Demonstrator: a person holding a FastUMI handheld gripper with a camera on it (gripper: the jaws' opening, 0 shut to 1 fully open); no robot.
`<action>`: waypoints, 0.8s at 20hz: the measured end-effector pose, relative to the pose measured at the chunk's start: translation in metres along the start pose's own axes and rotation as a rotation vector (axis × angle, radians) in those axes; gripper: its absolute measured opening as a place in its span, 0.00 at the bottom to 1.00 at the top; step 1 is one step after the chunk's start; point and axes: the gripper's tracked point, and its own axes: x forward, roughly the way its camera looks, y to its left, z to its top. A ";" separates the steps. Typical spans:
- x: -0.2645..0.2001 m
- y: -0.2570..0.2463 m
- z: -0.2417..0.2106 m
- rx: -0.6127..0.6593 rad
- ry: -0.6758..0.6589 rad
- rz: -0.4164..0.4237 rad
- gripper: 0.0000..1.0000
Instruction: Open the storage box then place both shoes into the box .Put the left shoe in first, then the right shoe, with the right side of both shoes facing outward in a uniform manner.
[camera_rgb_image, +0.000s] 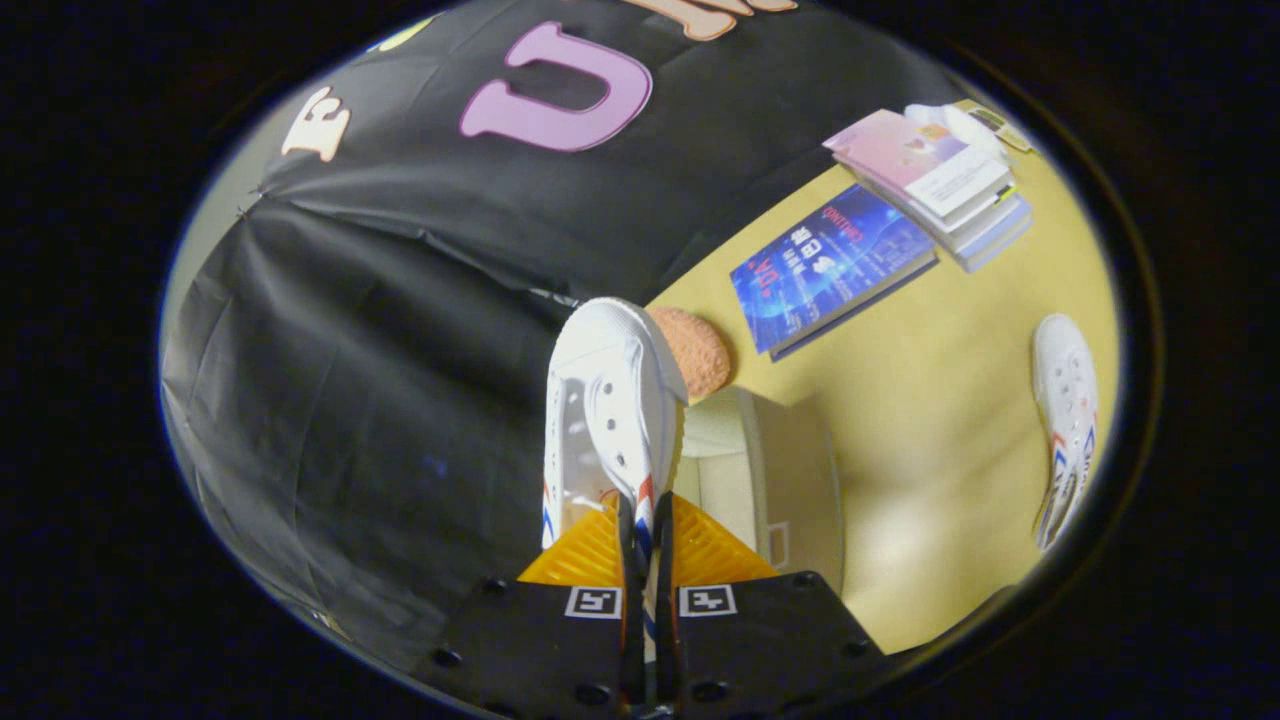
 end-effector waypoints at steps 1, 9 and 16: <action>0.011 0.002 -0.012 -0.007 0.022 -0.008 0.07; 0.069 -0.009 -0.087 -0.050 0.148 -0.115 0.07; 0.104 -0.030 -0.101 0.009 0.175 -0.220 0.07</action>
